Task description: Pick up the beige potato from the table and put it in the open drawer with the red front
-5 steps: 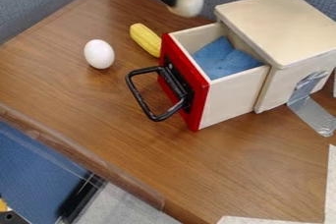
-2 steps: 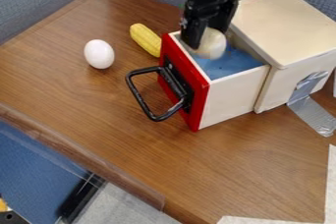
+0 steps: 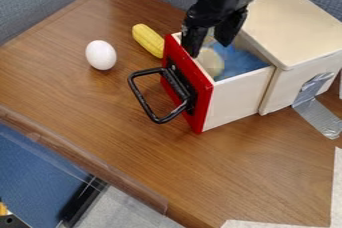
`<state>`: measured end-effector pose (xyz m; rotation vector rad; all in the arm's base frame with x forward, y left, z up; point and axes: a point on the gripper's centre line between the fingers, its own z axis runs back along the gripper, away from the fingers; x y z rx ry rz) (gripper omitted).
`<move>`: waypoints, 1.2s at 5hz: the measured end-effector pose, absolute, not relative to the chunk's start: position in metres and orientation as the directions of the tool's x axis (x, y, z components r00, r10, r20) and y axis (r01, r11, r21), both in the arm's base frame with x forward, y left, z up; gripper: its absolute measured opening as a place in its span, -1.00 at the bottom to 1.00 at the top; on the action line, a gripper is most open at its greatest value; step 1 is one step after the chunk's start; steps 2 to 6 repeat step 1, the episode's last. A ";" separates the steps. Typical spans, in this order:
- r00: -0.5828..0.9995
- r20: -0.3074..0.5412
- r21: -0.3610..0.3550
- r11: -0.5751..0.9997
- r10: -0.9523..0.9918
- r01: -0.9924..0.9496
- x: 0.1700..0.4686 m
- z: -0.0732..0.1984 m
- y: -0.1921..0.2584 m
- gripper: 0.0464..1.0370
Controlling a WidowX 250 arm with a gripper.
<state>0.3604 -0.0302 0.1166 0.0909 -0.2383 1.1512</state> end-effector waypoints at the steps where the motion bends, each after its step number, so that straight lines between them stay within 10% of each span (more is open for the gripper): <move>1: 0.497 0.251 -0.088 0.531 0.831 -0.843 0.347 0.147 -0.029 0.93; 6: 0.497 0.251 -0.088 0.531 0.831 -0.843 0.347 0.147 -0.029 0.93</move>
